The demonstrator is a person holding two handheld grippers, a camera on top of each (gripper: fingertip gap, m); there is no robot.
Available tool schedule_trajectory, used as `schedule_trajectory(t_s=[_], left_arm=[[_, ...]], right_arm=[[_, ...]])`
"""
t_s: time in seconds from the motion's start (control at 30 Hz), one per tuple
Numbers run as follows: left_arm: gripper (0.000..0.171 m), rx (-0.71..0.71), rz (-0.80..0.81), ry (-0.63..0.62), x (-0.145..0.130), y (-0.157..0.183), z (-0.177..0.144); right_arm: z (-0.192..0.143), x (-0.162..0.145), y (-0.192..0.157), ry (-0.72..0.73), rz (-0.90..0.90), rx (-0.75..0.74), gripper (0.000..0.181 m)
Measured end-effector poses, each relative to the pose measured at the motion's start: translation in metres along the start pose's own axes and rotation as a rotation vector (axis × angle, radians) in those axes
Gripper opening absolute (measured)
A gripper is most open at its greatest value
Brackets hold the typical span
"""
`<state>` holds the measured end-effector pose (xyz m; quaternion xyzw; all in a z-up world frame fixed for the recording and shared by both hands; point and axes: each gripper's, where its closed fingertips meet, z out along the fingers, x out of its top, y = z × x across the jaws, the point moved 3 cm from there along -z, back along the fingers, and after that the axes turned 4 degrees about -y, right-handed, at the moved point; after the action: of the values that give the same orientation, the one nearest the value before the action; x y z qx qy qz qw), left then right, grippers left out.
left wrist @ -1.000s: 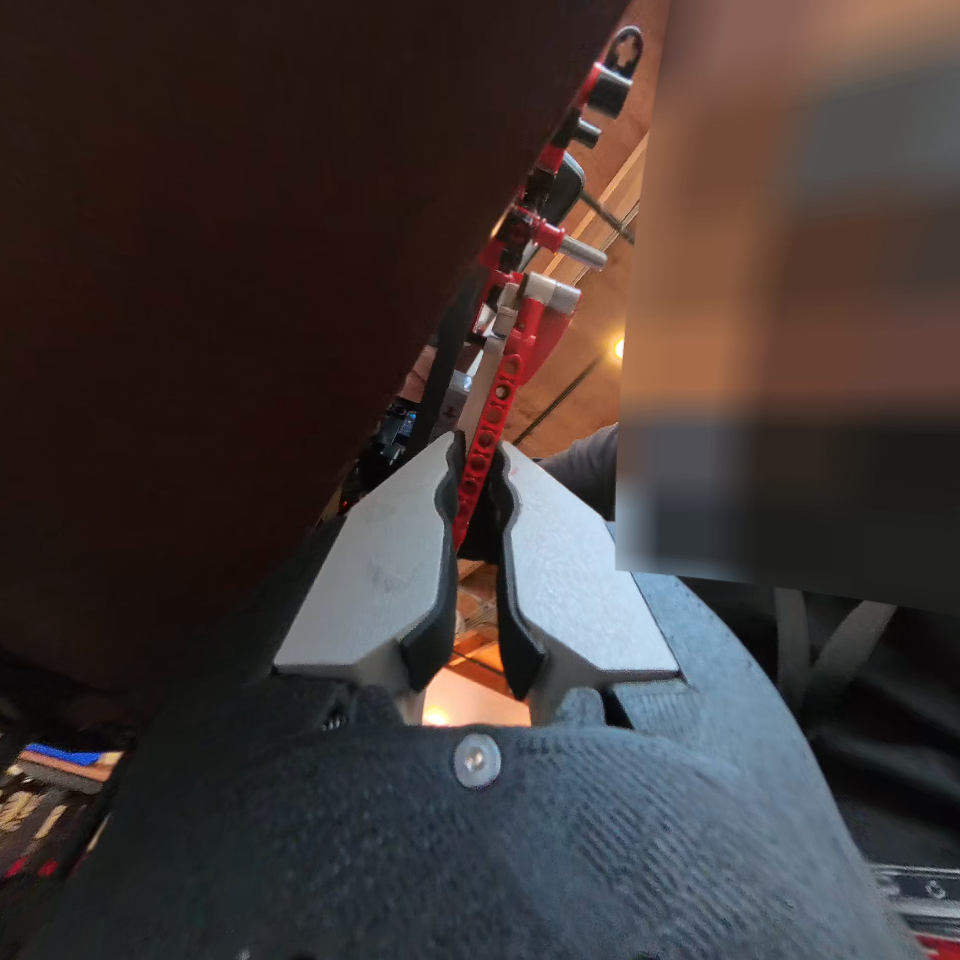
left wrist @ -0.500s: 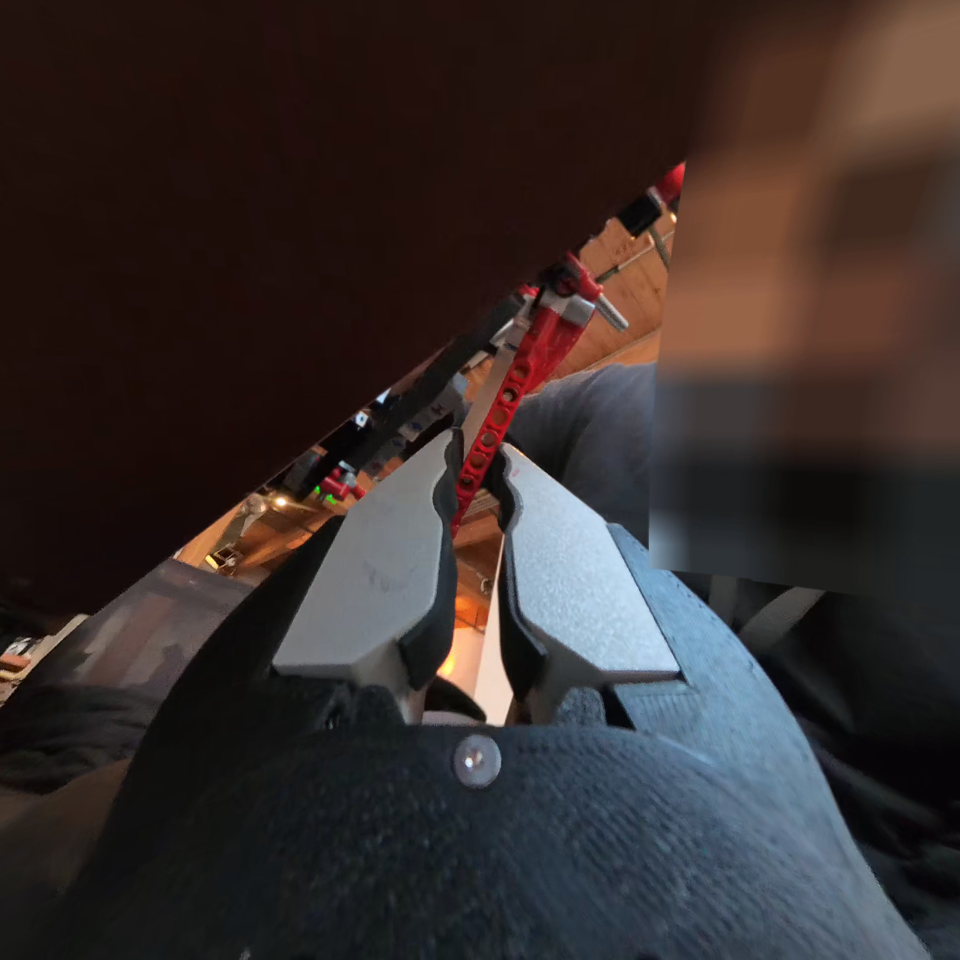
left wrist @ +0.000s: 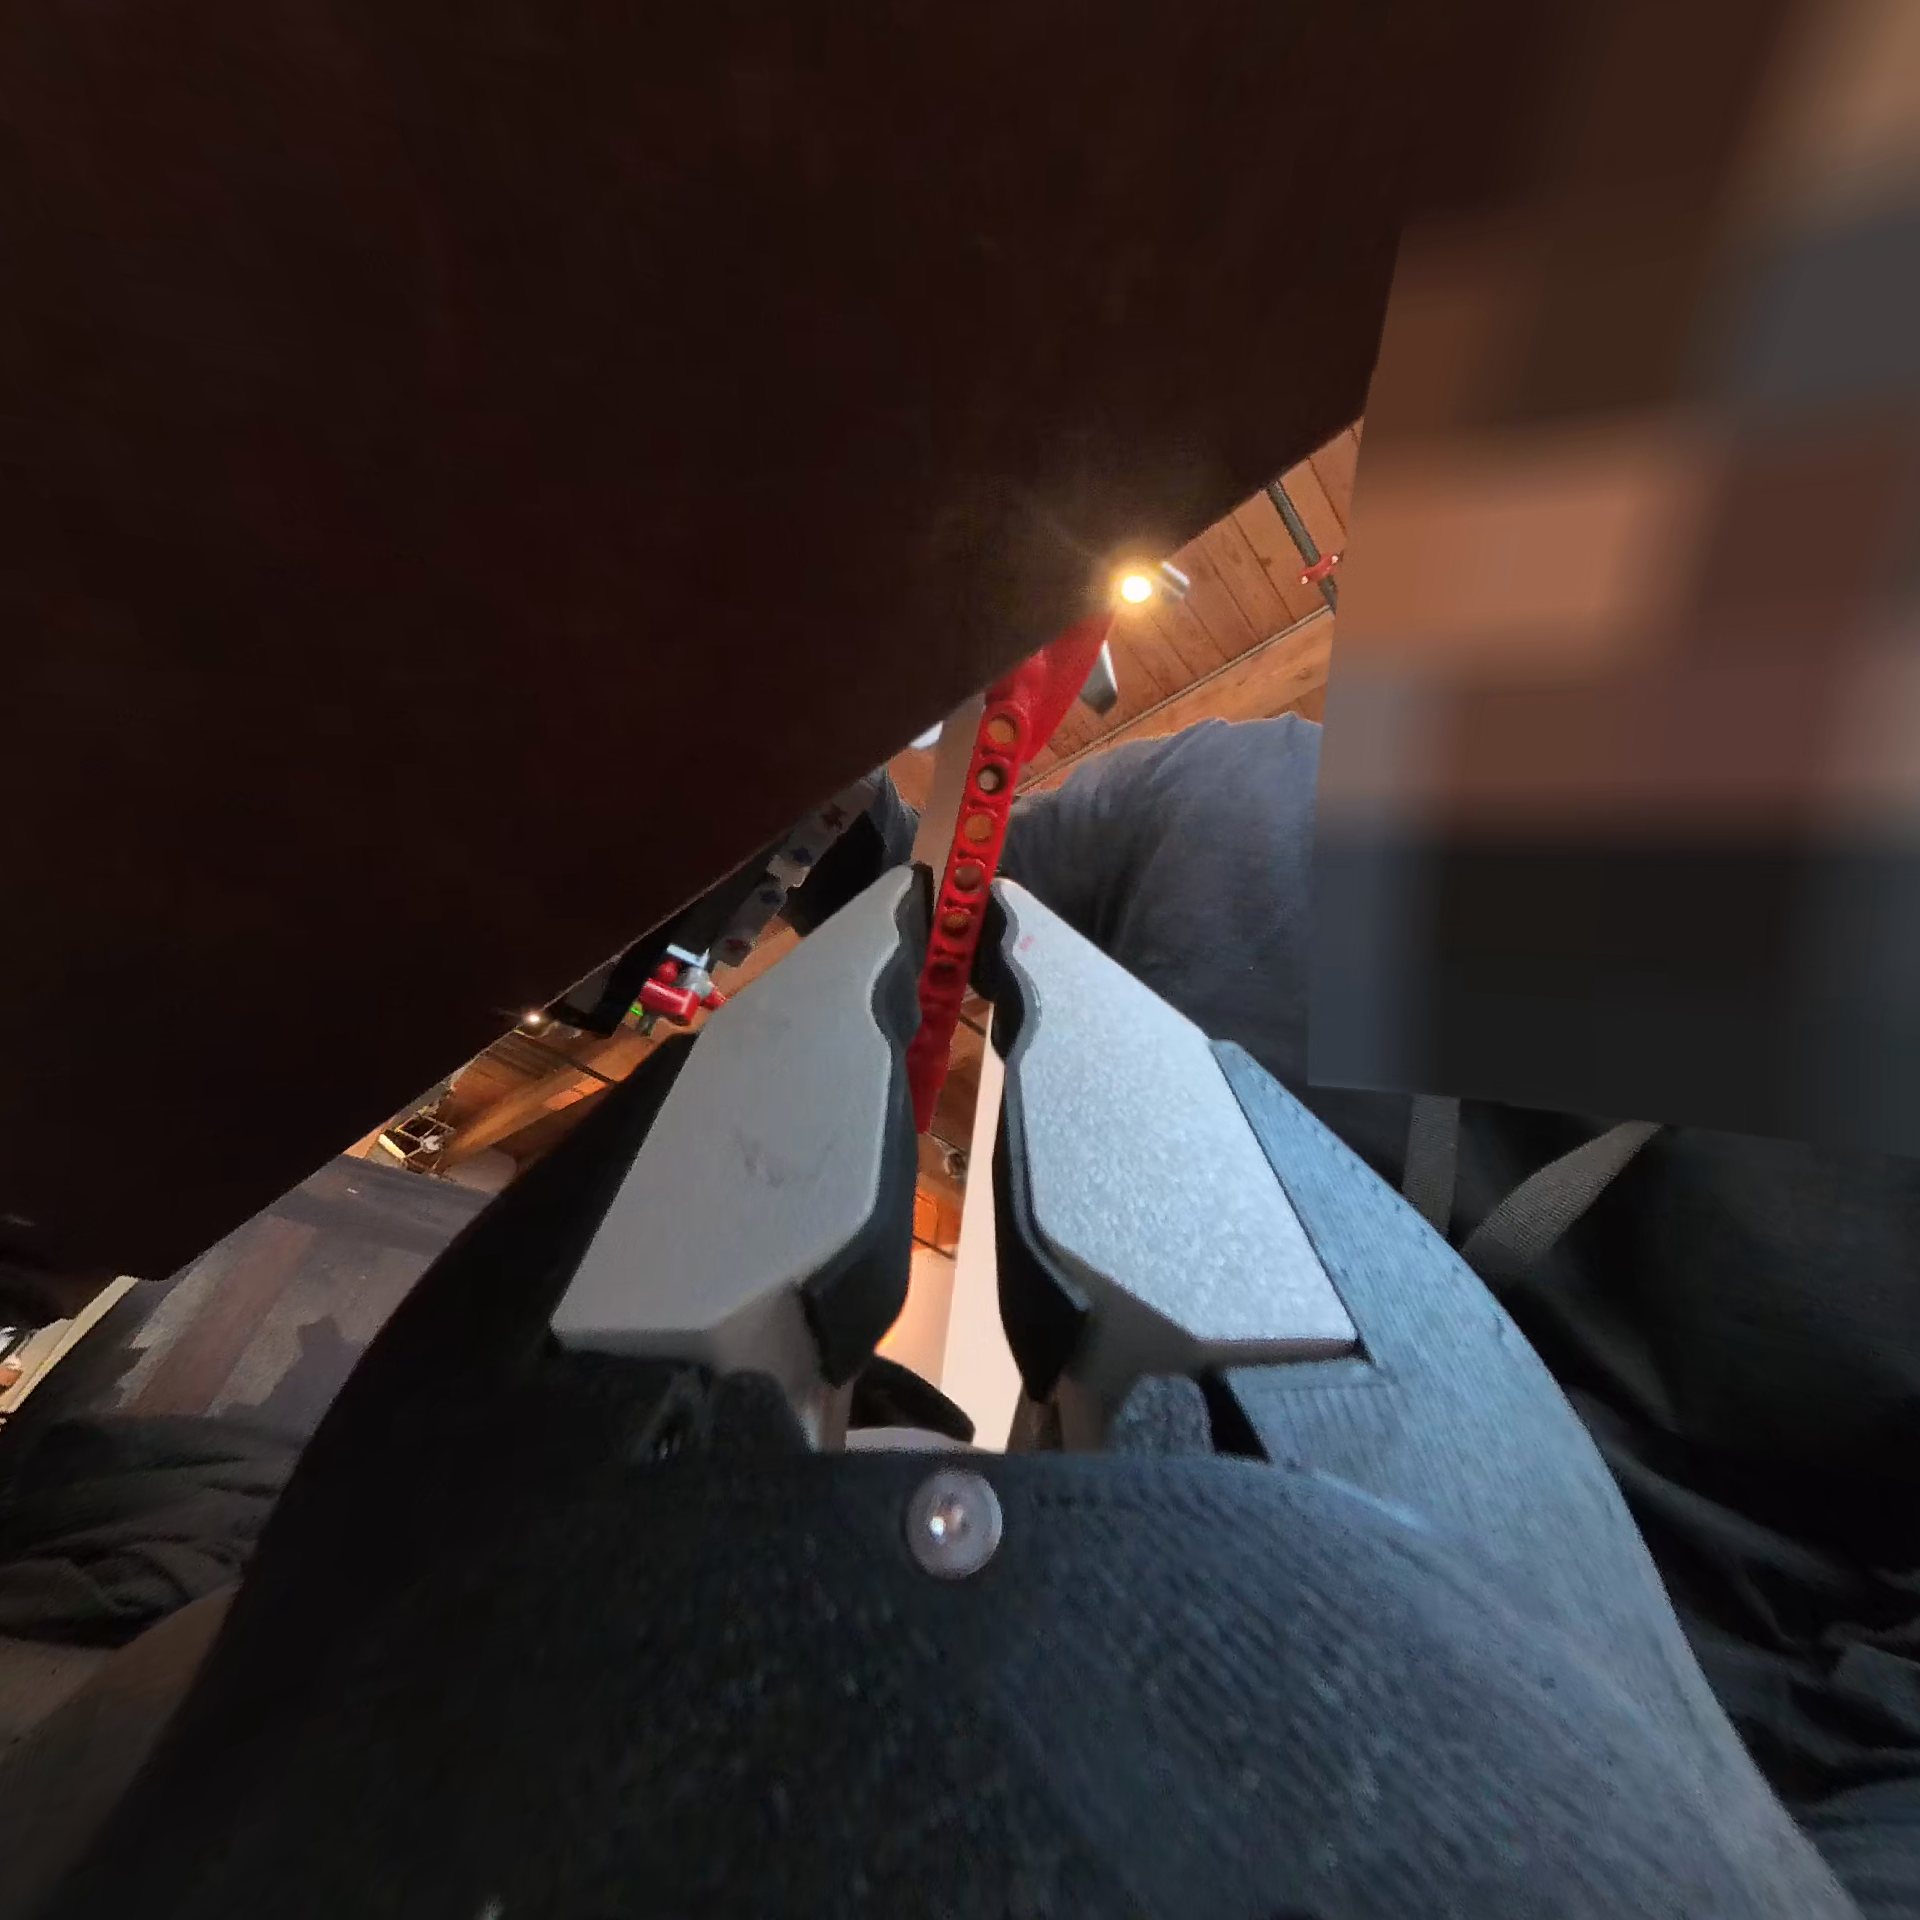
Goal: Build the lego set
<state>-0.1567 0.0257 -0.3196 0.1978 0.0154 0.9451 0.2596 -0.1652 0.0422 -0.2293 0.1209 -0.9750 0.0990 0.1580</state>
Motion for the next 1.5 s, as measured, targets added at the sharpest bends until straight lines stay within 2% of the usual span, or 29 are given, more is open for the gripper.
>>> schedule_trajectory(t_s=[0.03, 0.1, 0.4, 0.57, 0.77, 0.97, 1.07, 1.17, 1.27, 1.37, 1.5], left_arm=[[0.009, 0.009, 0.005, -0.004, 0.001, 0.000, 0.000], [0.009, 0.033, 0.018, -0.013, 0.001, -0.001, -0.001], [0.011, 0.090, 0.042, -0.037, 0.002, -0.003, -0.002], [0.011, 0.100, -0.007, -0.014, 0.004, -0.007, -0.003], [0.008, 0.197, 0.074, -0.100, 0.003, -0.004, 0.002], [0.005, 0.339, 0.151, -0.218, 0.001, -0.007, 0.012], [0.005, 0.391, 0.161, -0.228, 0.002, -0.012, 0.011], [0.005, 0.332, 0.146, -0.199, 0.002, -0.009, 0.012], [0.005, 0.232, 0.149, -0.126, 0.001, -0.001, 0.010], [0.005, 0.187, 0.186, -0.115, -0.003, 0.004, 0.006], [0.006, 0.201, 0.333, -0.272, -0.026, 0.006, 0.011]], right_arm=[[0.000, 0.001, 0.003, 0.009, 0.024, -0.014, 0.044], [0.001, 0.001, 0.008, 0.019, 0.063, -0.061, 0.028], [-0.001, 0.000, 0.010, 0.045, 0.110, -0.047, 0.029], [0.001, 0.000, 0.018, 0.053, 0.109, -0.104, 0.028], [-0.001, 0.000, 0.026, 0.030, 0.146, -0.160, 0.028], [0.005, -0.004, 0.026, 0.032, 0.084, -0.253, 0.032], [0.004, -0.007, 0.030, 0.038, 0.097, -0.276, 0.033], [0.001, -0.009, 0.029, 0.042, 0.090, -0.245, 0.037], [-0.006, -0.015, 0.021, 0.044, 0.137, -0.165, 0.058], [-0.010, -0.021, 0.014, 0.102, 0.156, -0.157, 0.064], [-0.021, -0.025, 0.006, 0.158, 0.099, -0.244, 0.055]])
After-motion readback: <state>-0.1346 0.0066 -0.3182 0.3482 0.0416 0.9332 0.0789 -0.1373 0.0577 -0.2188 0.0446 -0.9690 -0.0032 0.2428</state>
